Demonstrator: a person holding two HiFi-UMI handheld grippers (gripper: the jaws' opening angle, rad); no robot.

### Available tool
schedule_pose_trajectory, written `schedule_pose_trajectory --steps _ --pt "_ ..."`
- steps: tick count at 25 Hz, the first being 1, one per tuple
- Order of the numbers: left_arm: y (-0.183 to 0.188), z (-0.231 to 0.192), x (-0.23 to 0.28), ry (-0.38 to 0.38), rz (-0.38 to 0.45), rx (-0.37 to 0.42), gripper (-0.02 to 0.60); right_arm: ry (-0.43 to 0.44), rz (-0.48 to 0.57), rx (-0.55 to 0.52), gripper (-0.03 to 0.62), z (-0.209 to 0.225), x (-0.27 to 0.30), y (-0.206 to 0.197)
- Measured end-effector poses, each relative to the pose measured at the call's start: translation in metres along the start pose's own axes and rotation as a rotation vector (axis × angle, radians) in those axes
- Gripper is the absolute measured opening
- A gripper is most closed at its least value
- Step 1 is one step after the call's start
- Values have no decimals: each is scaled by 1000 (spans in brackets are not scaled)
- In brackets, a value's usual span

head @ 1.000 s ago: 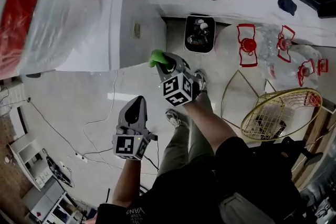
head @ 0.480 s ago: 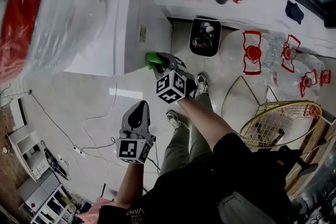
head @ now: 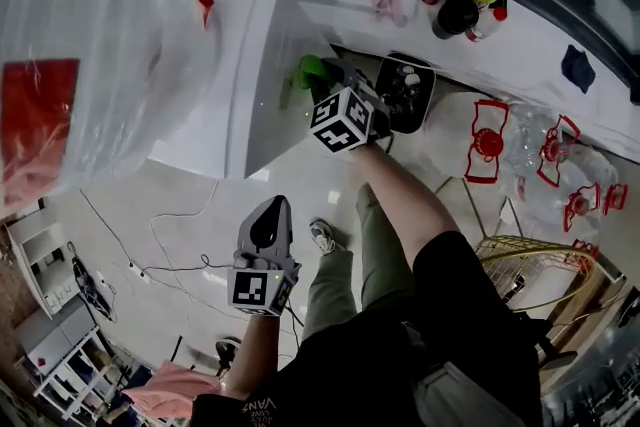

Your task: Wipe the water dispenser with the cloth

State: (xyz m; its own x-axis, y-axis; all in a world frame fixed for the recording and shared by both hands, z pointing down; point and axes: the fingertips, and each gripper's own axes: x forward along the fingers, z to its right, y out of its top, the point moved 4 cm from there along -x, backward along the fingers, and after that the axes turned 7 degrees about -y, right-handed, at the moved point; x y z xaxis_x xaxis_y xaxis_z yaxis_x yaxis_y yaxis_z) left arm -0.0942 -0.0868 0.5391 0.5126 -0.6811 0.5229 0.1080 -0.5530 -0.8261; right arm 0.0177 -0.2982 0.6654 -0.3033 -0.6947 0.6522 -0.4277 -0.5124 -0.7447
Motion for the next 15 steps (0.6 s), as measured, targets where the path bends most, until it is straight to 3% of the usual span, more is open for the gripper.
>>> schedule_pose_trajectory --steps 15 --pt "-4 -3 17 7 -20 -24 2 -114 -31 35 115 65 48 7"
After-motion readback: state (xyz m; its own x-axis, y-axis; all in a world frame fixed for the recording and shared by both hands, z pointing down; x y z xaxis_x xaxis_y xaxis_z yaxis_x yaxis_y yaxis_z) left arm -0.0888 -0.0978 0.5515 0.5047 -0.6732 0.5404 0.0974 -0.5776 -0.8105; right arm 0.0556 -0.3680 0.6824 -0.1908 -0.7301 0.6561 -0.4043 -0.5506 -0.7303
